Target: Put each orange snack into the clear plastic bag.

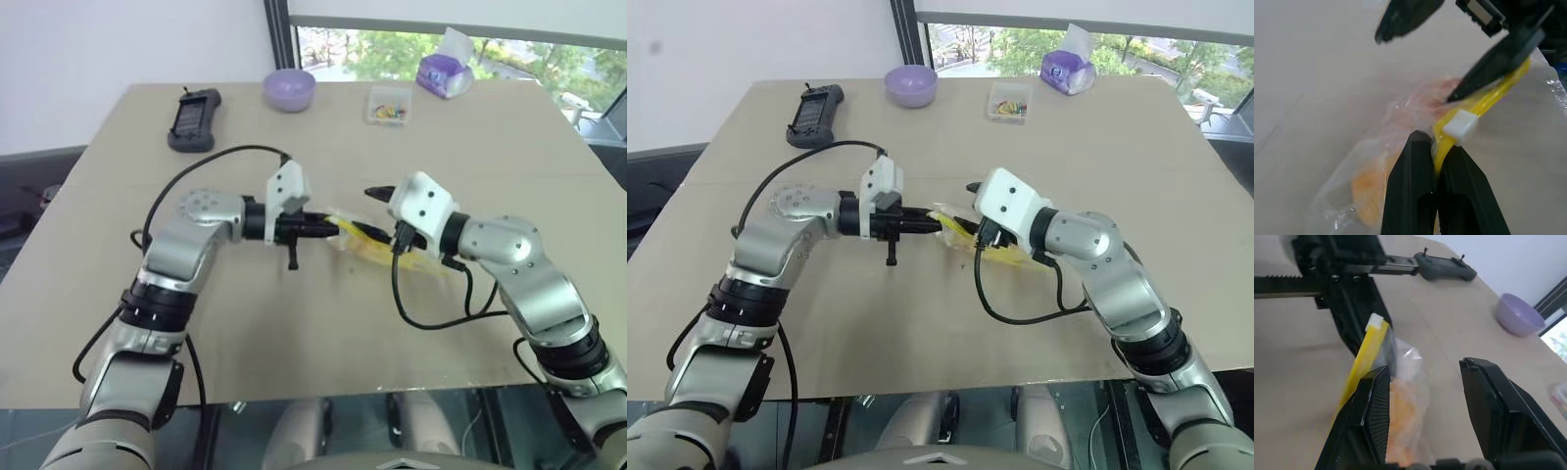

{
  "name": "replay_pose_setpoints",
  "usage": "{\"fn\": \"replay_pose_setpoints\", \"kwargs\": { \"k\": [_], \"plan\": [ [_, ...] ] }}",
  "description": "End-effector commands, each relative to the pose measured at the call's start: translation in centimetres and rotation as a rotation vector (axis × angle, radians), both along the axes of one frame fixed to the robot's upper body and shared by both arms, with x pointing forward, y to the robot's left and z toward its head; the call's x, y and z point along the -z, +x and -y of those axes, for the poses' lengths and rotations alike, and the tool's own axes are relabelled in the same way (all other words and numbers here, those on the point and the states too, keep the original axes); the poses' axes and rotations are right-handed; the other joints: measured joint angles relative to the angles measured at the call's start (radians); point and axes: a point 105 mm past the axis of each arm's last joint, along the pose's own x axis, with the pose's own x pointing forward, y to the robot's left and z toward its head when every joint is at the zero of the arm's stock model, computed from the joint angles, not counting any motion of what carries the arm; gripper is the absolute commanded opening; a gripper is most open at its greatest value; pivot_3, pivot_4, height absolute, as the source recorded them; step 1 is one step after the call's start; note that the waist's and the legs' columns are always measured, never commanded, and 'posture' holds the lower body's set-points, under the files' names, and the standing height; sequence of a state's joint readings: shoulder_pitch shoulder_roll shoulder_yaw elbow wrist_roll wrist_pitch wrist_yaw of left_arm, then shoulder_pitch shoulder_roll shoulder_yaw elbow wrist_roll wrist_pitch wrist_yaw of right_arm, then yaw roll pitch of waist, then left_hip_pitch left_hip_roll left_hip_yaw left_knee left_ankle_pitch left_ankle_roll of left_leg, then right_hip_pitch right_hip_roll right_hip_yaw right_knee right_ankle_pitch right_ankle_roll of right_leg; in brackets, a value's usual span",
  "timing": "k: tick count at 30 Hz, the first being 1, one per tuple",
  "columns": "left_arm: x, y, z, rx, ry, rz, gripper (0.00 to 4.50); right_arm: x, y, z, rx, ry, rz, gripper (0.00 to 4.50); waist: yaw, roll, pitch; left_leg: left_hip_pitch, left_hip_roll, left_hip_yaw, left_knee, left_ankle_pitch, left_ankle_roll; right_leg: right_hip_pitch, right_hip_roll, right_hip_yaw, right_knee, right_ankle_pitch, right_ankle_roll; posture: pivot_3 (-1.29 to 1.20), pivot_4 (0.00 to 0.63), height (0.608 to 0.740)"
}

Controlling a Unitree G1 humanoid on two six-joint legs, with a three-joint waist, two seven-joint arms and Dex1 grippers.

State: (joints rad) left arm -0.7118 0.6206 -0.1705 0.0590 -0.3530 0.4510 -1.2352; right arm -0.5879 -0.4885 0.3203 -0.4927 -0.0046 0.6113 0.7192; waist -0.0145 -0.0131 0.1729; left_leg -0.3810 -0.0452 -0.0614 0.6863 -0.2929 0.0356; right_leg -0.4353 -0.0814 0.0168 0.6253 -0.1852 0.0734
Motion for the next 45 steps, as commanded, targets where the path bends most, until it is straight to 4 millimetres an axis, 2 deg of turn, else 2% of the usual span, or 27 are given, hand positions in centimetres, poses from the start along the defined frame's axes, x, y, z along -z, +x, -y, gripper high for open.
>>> {"fn": "replay_pose_setpoints", "kwargs": {
  "k": [1,3,8,20,36,39,40,41,42,45],
  "plan": [
    [-0.1,0.2,-0.1,0.025,0.032,0.011,0.0,-1.4,-1.0,-0.9,-0.048,0.022,0.018,1.94,-0.002,0.0,0.0,-0.002,0.0,0.001,0.0,0.0,0.0,-0.002,0.0,0.0,0.0,0.0,0.0,0.0,0.15,0.74],
    [0.2,0.4,0.0,0.02,0.046,0.012,0.0,-1.7,-1.2,-1.0,-0.055,0.026,0.017,1.35,-0.001,0.0,0.0,-0.004,-0.001,0.001,0.0,0.0,0.0,-0.004,-0.001,0.001,0.0,0.0,0.0,0.0,0.15,0.74],
    [0.7,0.8,0.2,-0.007,0.072,0.003,0.0,-2.7,-1.5,-1.7,-0.053,0.054,0.01,1.35,-0.001,0.0,0.0,-0.005,-0.001,0.001,0.0,0.0,0.0,-0.005,-0.001,0.001,0.001,0.0,0.0,0.0,0.15,0.74],
    [-0.1,0.6,1.2,-0.007,0.059,-0.016,0.0,-1.7,-1.6,-2.0,-0.036,-0.044,-0.011,1.35,-0.001,0.0,0.0,-0.005,-0.001,0.001,0.0,0.0,0.0,-0.005,-0.001,0.001,0.001,0.0,0.0,0.0,0.15,0.74],
    [-1.1,1.2,1.8,-0.033,0.035,0.043,0.0,0.1,-1.3,-1.1,0.066,-0.029,-0.192,1.35,-0.001,0.0,0.0,-0.005,-0.001,0.001,0.0,0.0,0.0,-0.005,-0.002,0.001,0.001,0.0,0.0,0.0,0.15,0.74],
    [-1.3,1.0,1.8,-0.03,0.028,0.037,0.0,0.1,-1.0,-0.9,0.093,-0.038,-0.175,0.55,-0.001,0.0,0.0,-0.005,-0.001,0.001,0.0,0.0,0.0,-0.005,-0.002,0.001,0.001,0.0,0.0,0.0,0.15,0.74],
    [-1.4,1.1,1.7,-0.033,0.021,0.039,0.32,0.2,-0.9,-0.8,0.099,-0.037,-0.171,0.13,-0.001,0.0,0.0,-0.005,-0.001,0.001,0.0,0.0,0.0,-0.005,-0.002,0.001,0.001,0.0,0.0,0.0,0.15,0.74],
    [-1.5,1.0,1.7,-0.027,0.022,0.043,0.69,0.3,-0.7,-0.7,0.107,-0.036,-0.17,0.0,-0.001,0.0,0.0,-0.005,-0.001,0.001,0.0,0.0,0.0,-0.005,-0.002,0.001,0.001,0.0,0.0,0.0,0.15,0.74],
    [-1.6,1.0,1.7,-0.02,0.025,0.048,1.0,0.4,-0.6,-0.6,0.114,-0.036,-0.169,0.0,-0.001,0.0,0.0,-0.005,-0.001,0.001,0.0,0.0,0.0,-0.005,-0.002,0.001,0.001,0.0,0.0,0.0,0.15,0.74],
    [-1.7,0.6,1.5,-0.003,0.032,0.056,2.42,0.4,-0.3,-0.4,0.128,-0.032,-0.165,0.0,-0.001,0.0,0.0,-0.005,-0.001,0.001,0.0,0.0,0.0,-0.005,-0.002,0.001,0.001,0.0,0.0,0.0,0.15,0.74]
  ]
}}
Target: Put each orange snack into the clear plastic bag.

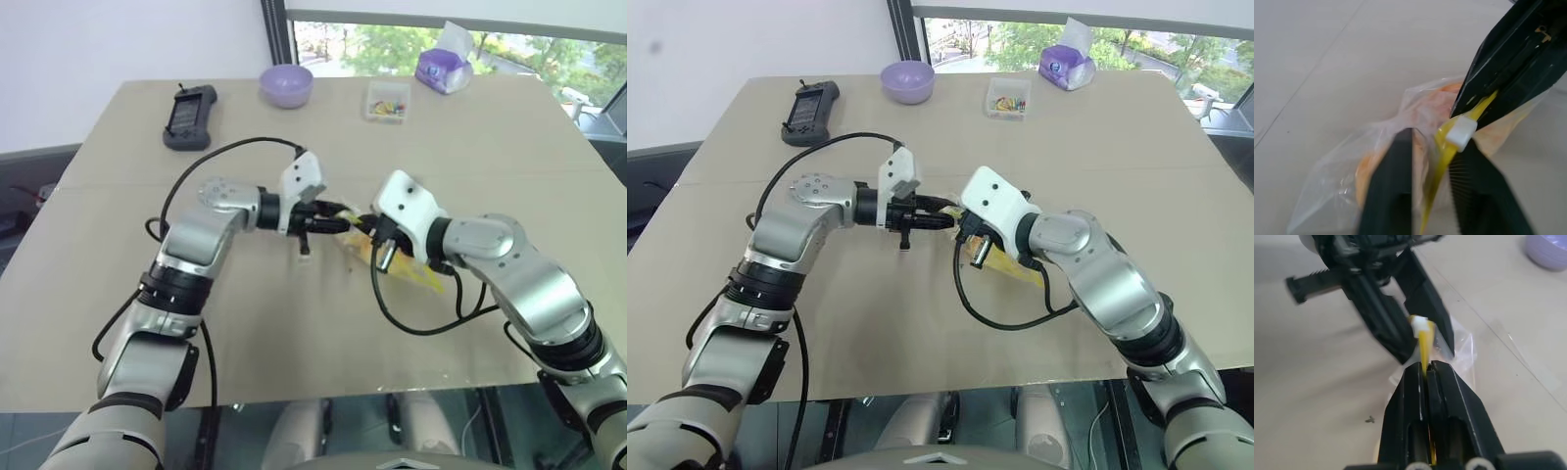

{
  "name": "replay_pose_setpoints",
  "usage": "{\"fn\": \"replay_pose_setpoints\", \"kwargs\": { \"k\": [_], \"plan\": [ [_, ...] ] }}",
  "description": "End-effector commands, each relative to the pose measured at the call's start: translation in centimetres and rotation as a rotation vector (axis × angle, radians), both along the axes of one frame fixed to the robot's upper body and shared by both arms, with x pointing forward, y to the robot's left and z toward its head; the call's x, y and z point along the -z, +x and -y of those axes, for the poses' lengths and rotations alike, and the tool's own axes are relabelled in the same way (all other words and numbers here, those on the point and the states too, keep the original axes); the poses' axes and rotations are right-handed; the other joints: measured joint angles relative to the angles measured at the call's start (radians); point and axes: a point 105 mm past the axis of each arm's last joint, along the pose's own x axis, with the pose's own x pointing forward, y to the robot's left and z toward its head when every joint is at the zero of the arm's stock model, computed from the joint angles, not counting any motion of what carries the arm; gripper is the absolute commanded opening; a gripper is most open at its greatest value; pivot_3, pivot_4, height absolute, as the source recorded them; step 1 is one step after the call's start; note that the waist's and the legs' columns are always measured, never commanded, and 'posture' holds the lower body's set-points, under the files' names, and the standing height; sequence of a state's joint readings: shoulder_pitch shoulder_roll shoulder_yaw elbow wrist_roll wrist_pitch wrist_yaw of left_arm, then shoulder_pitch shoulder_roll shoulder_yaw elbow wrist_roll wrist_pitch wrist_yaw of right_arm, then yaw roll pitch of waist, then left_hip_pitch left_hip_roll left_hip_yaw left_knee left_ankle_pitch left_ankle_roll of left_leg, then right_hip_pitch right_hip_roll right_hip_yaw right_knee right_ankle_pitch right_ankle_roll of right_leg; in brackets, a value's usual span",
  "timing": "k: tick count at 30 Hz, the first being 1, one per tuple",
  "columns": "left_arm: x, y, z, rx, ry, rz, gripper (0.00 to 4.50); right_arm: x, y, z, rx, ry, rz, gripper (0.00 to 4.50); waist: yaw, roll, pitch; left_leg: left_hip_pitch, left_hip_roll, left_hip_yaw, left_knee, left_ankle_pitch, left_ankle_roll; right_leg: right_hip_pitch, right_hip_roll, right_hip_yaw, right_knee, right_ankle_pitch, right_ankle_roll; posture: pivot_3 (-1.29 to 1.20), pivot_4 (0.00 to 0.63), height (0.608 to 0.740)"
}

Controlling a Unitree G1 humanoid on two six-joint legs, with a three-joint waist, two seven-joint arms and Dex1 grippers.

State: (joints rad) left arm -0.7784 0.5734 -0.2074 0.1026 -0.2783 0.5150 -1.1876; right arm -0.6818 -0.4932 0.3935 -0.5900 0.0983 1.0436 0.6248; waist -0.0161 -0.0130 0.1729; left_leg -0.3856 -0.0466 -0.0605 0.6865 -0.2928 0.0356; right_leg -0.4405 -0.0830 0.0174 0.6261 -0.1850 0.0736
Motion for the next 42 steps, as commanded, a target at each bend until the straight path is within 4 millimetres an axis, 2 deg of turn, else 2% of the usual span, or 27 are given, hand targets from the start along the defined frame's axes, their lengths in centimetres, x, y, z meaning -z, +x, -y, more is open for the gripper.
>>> {"fn": "replay_pose_setpoints", "kwargs": {
  "k": [1,7,19,22,26,34,35,36,38,39,42],
  "plan": [
    [-1.9,-0.9,0.2,0.067,-0.012,0.073,2.42,-0.8,0.2,0.1,0.009,0.014,0.055,0.0,0.0,0.0,0.0,0.0,0.0,0.0,0.0,0.0,0.0,0.0,0.0,0.0,0.0,0.0,0.0,0.0,0.15,0.74],
    [-2.3,-0.9,-0.7,0.084,0.009,0.09,2.42,-1.1,0.6,0.5,0.024,0.014,0.07,0.0,0.0,0.0,0.0,0.0,0.0,0.0,0.0,0.0,0.0,0.0,0.0,0.0,0.0,0.0,0.0,0.0,0.15,0.74],
    [-2.0,0.0,-1.1,0.024,0.006,0.102,2.42,-1.2,0.7,0.8,0.022,0.001,0.082,0.0,0.0,0.0,0.0,0.0,0.0,0.0,0.0,0.0,0.0,0.0,0.0,0.0,0.0,0.0,0.0,0.0,0.15,0.74],
    [-1.9,0.2,-1.2,0.016,0.014,0.115,1.74,-1.2,0.7,0.8,0.018,-0.002,0.084,0.0,0.0,0.0,0.0,0.0,0.0,0.0,0.0,0.0,0.0,0.0,0.0,0.0,0.0,0.0,0.0,0.0,0.15,0.74],
    [-1.5,0.2,-1.1,0.016,0.013,0.113,0.01,-1.2,0.6,0.9,0.013,-0.004,0.087,0.0,0.0,0.0,0.0,0.0,0.0,0.0,0.0,0.0,0.0,0.0,0.0,0.0,0.0,0.0,0.0,0.0,0.15,0.74],
    [-1.4,0.7,-1.0,-0.001,0.009,0.132,0.01,-2.0,0.5,0.6,-0.043,0.001,0.14,0.0,0.0,0.0,0.0,0.0,0.0,0.0,0.0,0.0,0.0,0.0,0.0,0.0,0.0,0.0,0.0,0.0,0.15,0.74],
    [-1.5,0.8,-0.9,-0.003,0.008,0.135,0.0,-2.5,0.8,0.7,-0.03,0.019,0.167,0.46,0.0,0.0,0.0,0.0,0.0,0.0,0.0,0.0,0.0,0.0,0.0,0.0,0.0,0.0,0.0,0.0,0.15,0.74],
    [-1.6,0.8,-0.9,-0.006,0.005,0.14,0.0,-2.7,1.0,0.8,-0.023,0.021,0.18,0.63,0.0,0.0,0.0,0.0,0.0,0.0,0.0,0.0,0.0,0.0,0.0,0.0,0.0,0.0,0.0,0.0,0.15,0.74],
    [-1.6,1.0,-0.7,-0.011,0.003,0.144,0.0,-3.1,1.3,1.0,-0.009,0.028,0.21,1.49,0.0,0.0,0.0,0.0,0.0,0.0,0.0,0.0,0.0,0.0,0.0,0.0,0.0,0.0,0.0,0.0,0.15,0.74],
    [-1.7,1.0,-0.7,-0.014,0.002,0.147,0.0,-3.2,1.3,0.9,-0.014,0.032,0.214,1.62,0.0,0.0,0.0,0.0,0.0,0.0,0.0,0.0,0.0,0.0,0.0,0.0,0.0,0.0,0.0,0.0,0.15,0.74],
    [-1.8,1.2,-0.5,-0.022,0.0,0.148,0.0,-3.3,0.8,0.6,-0.059,0.029,0.219,1.62,0.0,0.0,0.0,0.0,0.0,0.0,0.0,0.0,0.0,0.0,0.0,0.0,0.0,0.0,0.0,0.0,0.15,0.74]
  ]
}}
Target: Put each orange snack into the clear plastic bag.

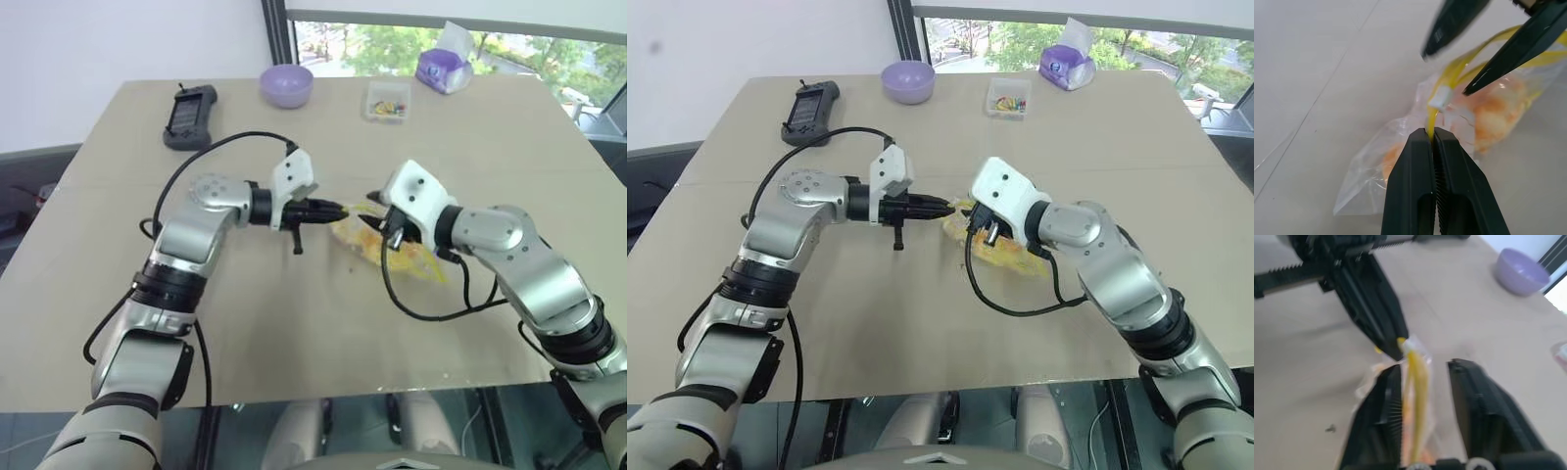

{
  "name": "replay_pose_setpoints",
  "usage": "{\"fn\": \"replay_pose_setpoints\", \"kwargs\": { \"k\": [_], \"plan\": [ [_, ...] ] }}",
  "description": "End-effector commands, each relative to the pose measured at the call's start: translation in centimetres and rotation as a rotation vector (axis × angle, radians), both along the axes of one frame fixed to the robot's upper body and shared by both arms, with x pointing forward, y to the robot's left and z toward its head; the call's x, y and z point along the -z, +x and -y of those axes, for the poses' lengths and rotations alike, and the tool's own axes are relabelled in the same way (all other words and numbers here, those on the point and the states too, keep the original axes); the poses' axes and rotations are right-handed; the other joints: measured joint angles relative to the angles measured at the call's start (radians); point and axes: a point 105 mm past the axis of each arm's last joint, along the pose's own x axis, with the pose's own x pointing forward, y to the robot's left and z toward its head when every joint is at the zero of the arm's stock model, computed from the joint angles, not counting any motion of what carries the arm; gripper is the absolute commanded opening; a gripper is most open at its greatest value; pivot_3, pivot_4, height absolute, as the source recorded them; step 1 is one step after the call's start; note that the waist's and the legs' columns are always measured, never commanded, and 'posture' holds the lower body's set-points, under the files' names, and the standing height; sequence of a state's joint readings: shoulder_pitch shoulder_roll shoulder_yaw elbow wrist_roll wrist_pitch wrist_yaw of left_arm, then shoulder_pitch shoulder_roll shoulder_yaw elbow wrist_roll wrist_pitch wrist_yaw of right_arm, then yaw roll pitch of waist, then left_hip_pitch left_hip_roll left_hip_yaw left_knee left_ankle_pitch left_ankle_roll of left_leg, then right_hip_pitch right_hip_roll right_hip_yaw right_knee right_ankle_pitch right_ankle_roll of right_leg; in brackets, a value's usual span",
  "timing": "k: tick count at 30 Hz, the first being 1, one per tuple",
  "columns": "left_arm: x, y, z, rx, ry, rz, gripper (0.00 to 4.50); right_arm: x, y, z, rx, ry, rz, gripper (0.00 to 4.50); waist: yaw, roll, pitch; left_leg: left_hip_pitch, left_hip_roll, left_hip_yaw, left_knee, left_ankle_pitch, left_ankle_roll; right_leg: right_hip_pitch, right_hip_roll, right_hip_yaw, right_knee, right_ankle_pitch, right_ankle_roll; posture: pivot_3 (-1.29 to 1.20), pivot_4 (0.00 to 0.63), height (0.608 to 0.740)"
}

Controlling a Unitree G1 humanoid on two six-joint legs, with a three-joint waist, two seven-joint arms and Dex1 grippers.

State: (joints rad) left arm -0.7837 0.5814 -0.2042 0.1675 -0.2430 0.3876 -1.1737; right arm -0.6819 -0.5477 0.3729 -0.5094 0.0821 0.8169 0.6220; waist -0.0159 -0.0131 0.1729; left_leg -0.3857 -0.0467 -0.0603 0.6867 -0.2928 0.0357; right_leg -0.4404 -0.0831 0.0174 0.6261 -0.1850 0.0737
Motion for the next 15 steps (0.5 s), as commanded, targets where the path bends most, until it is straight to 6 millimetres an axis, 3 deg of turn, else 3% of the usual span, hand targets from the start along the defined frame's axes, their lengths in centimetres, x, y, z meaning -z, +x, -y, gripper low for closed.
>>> {"fn": "replay_pose_setpoints", "kwargs": {
  "k": [1,15],
  "plan": [
    [-1.7,0.2,0.3,0.0,-0.015,0.06,0.0,-1.9,-0.5,-0.3,-0.044,0.018,0.084,1.62,0.0,0.0,0.0,0.0,0.0,0.0,0.0,0.0,0.0,0.0,0.0,0.0,0.0,0.0,0.0,0.0,0.15,0.74],
    [-2.4,0.0,0.6,0.004,-0.038,0.043,0.0,-1.7,0.6,-1.2,-0.083,-0.114,0.21,1.62,-0.001,0.0,0.0,0.0,0.0,0.0,0.0,0.0,0.0,0.0,0.0,0.0,0.0,0.0,0.0,0.0,0.15,0.74]
  ]
}}
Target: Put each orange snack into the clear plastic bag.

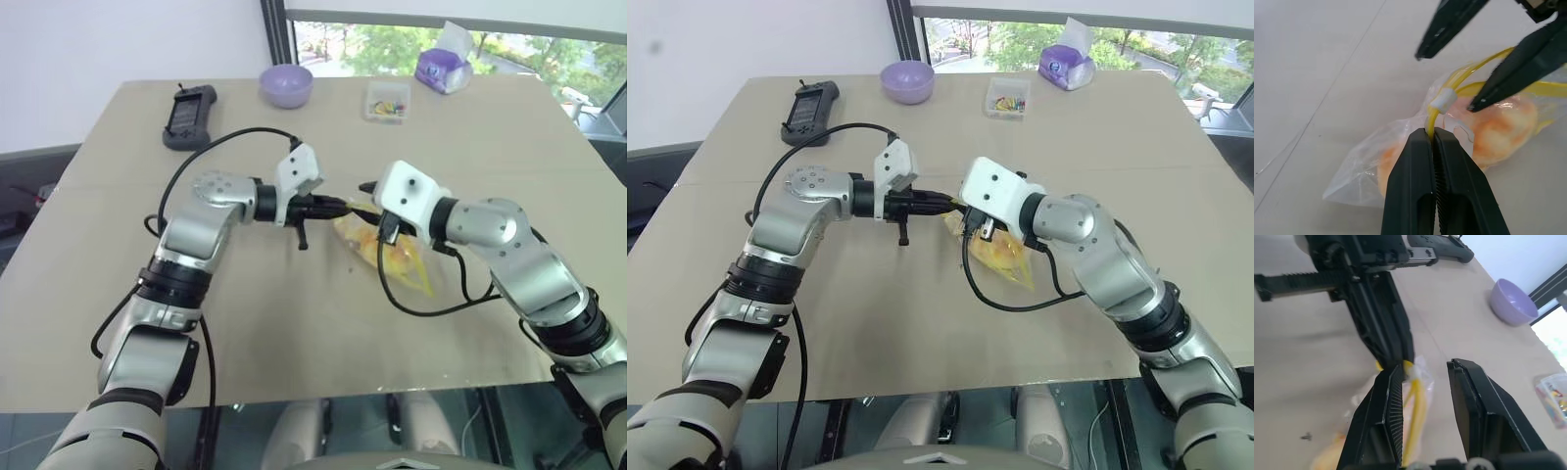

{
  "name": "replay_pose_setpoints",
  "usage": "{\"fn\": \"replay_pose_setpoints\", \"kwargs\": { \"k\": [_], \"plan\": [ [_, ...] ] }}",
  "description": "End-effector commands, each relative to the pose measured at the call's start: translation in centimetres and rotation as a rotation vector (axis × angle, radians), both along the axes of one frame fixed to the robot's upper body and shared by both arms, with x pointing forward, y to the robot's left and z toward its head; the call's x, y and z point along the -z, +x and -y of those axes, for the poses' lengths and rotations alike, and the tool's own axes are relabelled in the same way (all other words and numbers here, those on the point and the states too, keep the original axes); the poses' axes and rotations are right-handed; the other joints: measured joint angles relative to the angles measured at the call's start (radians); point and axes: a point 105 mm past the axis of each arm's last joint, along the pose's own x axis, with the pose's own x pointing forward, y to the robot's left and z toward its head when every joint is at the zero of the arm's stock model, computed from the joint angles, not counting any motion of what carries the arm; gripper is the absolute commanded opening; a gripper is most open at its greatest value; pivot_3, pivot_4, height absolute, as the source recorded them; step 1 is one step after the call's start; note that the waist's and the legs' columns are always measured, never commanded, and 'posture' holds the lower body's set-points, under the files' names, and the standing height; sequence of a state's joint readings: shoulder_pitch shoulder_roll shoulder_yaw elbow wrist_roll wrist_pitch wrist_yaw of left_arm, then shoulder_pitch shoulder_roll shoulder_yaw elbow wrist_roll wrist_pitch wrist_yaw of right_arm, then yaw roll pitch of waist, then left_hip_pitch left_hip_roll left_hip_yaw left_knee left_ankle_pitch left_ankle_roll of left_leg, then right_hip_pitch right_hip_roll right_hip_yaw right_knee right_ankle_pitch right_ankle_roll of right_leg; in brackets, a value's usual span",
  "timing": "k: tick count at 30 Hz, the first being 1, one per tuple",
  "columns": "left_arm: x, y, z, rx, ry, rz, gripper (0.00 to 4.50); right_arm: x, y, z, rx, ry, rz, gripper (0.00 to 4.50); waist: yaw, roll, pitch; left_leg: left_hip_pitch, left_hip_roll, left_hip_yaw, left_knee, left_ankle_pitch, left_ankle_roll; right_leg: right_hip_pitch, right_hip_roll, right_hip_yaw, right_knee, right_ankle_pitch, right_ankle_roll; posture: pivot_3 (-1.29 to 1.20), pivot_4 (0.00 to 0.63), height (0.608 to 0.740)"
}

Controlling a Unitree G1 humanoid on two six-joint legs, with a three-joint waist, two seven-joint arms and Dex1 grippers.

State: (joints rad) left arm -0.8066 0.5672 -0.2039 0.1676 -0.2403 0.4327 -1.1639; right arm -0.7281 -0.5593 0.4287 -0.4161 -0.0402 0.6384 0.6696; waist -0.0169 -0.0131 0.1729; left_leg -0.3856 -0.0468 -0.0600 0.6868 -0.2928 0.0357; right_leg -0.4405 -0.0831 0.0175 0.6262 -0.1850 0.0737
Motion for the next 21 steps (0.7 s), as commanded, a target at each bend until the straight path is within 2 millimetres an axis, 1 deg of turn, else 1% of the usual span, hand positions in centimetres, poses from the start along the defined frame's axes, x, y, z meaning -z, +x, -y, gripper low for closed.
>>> {"fn": "replay_pose_setpoints", "kwargs": {
  "k": [1,2,5,6,7,20,21],
  "plan": [
    [-2.04,-0.32,0.19,0.017,-0.032,0.059,0.0,-1.12,-0.22,-0.6,-0.034,-0.023,0.076,1.62,0.0,0.0,0.0,0.0,0.0,0.0,0.0,0.0,0.0,0.0,0.0,0.0,0.0,0.0,0.0,0.0,0.15,0.74],
    [-2.09,-0.33,0.2,0.016,-0.033,0.059,0.0,-1.08,-0.15,-0.64,-0.034,-0.027,0.078,1.62,0.0,0.0,0.0,0.0,0.0,0.0,0.0,0.0,0.0,0.0,0.0,0.0,0.0,0.0,0.0,0.0,0.15,0.74],
    [-2.18,-0.35,0.21,0.015,-0.036,0.057,0.0,-0.93,-0.1,-0.7,-0.037,-0.045,0.08,0.9,0.0,0.0,0.0,0.0,0.0,0.0,0.0,0.0,0.0,0.0,0.0,0.0,0.0,0.0,0.0,0.0,0.15,0.74],
    [-2.21,-0.35,0.22,0.015,-0.037,0.057,0.0,-0.87,-0.12,-0.74,-0.04,-0.048,0.078,0.4,0.0,0.0,0.0,0.0,0.0,0.0,0.0,0.0,0.0,0.0,0.0,0.0,0.0,0.0,0.0,0.0,0.15,0.74],
    [-2.23,-0.36,0.22,0.014,-0.038,0.056,0.0,-0.81,-0.18,-0.79,-0.044,-0.053,0.075,0.06,0.0,0.0,0.0,0.0,0.0,0.0,0.0,0.0,0.0,0.0,0.0,0.0,0.0,0.0,0.0,0.0,0.15,0.74],
    [-2.52,-0.39,0.36,0.016,-0.048,0.044,0.0,-0.82,-0.1,-0.93,-0.062,-0.126,0.108,0.06,0.0,0.0,0.0,0.0,0.0,0.0,0.0,0.0,0.0,0.0,0.0,0.0,0.0,0.0,0.0,0.0,0.15,0.74],
    [-2.53,-0.4,0.36,0.016,-0.049,0.044,0.0,-0.89,-0.09,-0.94,-0.063,-0.129,0.114,0.58,0.0,0.0,0.0,0.0,0.0,0.0,0.0,0.0,0.0,0.0,0.0,0.0,0.0,0.0,0.0,0.0,0.15,0.74]
  ]
}}
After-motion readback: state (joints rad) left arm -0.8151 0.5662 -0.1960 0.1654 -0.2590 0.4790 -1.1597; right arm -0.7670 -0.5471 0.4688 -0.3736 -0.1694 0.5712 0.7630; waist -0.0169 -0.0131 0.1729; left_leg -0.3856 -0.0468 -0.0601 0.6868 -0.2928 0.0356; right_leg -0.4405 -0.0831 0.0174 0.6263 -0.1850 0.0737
